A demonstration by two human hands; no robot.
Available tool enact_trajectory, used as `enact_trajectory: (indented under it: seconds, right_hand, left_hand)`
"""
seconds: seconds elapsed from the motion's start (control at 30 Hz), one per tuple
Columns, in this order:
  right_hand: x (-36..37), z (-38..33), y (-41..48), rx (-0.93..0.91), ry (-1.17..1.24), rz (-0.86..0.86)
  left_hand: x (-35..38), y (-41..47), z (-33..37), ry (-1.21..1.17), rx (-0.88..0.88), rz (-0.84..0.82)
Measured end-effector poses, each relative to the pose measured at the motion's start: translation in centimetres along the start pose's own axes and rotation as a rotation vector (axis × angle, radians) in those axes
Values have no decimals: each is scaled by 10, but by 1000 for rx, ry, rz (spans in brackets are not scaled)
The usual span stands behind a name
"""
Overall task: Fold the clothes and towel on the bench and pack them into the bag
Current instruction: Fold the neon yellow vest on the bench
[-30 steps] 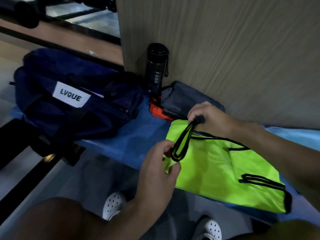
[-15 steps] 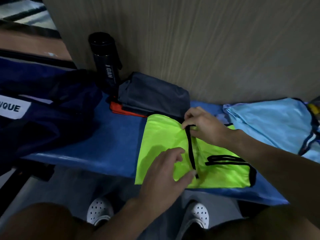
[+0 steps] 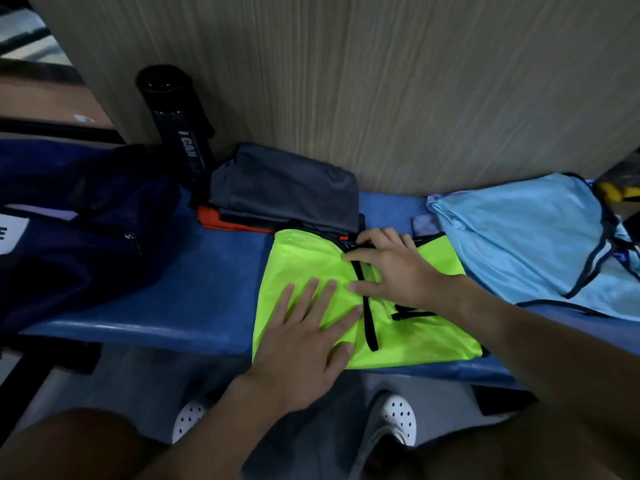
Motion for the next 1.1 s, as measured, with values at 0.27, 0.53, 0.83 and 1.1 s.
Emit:
enact_trajectory:
  seconds: [0.27, 0.53, 0.83, 1.1]
  right_hand:
    - [-39, 12, -48, 188, 169, 318]
    - [-42, 101, -151, 840, 642, 687]
    - [-18, 106, -162, 1042, 694, 541]
    - [-23, 105, -162, 1003, 660, 514]
  left_hand:
    - [-17, 4, -1, -119, 46, -129]
    - [-94, 104, 29, -25, 311, -16]
    - [-76, 208, 102, 138, 599, -203]
    - [-66, 230, 109, 209, 743, -98]
Point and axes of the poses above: each hand's wrist, its own y-axis towards the middle knuckle, its own x-axis out of the palm, z = x × y, the point moved 9 cm from there along y, towards the middle knuckle, and after that the axes turned 13 degrees about y, right-handed, at the moved point
